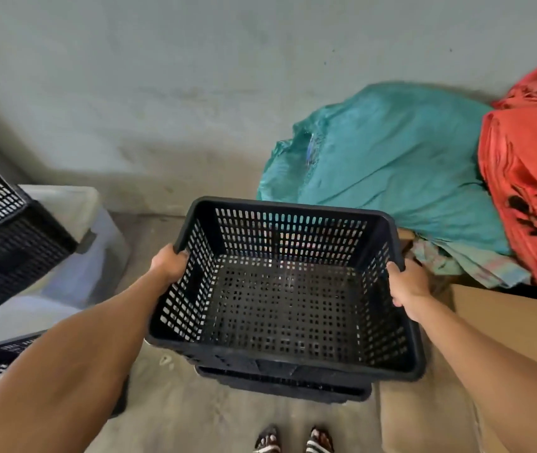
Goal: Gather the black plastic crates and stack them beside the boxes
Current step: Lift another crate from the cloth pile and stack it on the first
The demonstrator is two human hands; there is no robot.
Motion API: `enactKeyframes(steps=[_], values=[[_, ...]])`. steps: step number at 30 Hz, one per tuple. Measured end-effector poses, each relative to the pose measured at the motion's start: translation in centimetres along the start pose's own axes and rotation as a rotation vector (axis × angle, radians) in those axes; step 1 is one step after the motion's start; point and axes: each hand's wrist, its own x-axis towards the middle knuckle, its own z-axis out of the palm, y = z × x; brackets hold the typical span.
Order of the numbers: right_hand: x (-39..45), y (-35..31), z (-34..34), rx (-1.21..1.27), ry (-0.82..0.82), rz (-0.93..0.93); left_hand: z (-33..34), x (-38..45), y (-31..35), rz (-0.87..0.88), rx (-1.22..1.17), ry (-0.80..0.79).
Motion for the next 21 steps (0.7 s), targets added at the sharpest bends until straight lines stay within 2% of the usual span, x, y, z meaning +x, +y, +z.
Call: enactKeyframes(steps=[4, 7, 11, 17, 21], values=[[-0.2, 2.9, 1.5, -0.018, -0.087, 0.027, 2.2, 0.2, -2.3, -0.038, -0.02, -0.038], [-0.8, 4.3, 2.8, -0.047, -0.084, 0.047, 3.7, 0.5, -3.9, -0.058, -0.017, -0.062], [-0.7, 3.7, 3.3, -0.122, -0.052, 0.044, 4.2, 1.1, -4.5, -0.044, 0.001, -0.045], [-1.4, 4.2, 3.3, -0.271, -0.09, 0.096, 4.4, 1.5, -4.4, -0.074, 0.073, -0.098], [-1.1, 4.4, 3.4, -0.245, -0.098, 0.117, 4.7, 1.6, -4.6, -0.048, 0.07, -0.091]])
